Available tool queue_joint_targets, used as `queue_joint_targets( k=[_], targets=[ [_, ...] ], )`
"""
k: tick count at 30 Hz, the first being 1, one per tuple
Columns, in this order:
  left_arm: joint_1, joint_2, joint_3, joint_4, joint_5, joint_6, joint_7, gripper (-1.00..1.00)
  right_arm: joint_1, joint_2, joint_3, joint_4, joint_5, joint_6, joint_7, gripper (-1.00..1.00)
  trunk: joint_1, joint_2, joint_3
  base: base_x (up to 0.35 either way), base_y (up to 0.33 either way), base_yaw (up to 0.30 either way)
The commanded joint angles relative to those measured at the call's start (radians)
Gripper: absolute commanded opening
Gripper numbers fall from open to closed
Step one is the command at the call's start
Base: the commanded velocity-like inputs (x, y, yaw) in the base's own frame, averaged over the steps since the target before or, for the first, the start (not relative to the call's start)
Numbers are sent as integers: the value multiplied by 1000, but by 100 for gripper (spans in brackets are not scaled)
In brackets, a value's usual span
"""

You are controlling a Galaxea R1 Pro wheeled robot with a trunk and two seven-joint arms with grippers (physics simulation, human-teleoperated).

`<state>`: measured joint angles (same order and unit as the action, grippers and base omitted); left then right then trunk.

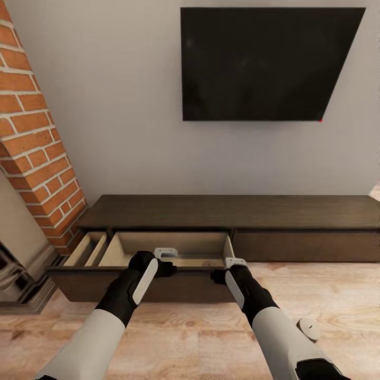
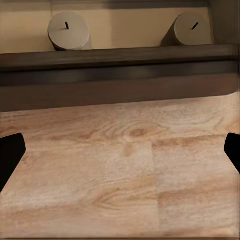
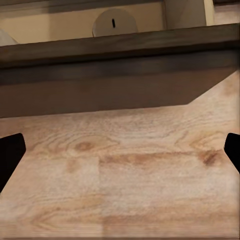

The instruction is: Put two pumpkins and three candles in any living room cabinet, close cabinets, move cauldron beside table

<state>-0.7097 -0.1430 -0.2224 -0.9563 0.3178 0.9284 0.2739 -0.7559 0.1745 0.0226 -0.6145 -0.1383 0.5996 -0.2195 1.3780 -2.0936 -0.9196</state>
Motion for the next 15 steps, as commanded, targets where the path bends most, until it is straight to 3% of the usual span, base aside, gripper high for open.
queue_joint_targets(
  k=[1, 15],
  targets=[
    [-1, 0, -2, -1, 10, 3, 10, 100, 0, 0, 2, -1, -11, 3, -9, 100, -4, 7, 2, -77, 0, 0],
    [-1, 0, -2, -1, 10, 3, 10, 100, 0, 0, 3, -1, -10, 3, -8, 100, -58, 105, 46, -16, 0, 0]
  ],
)
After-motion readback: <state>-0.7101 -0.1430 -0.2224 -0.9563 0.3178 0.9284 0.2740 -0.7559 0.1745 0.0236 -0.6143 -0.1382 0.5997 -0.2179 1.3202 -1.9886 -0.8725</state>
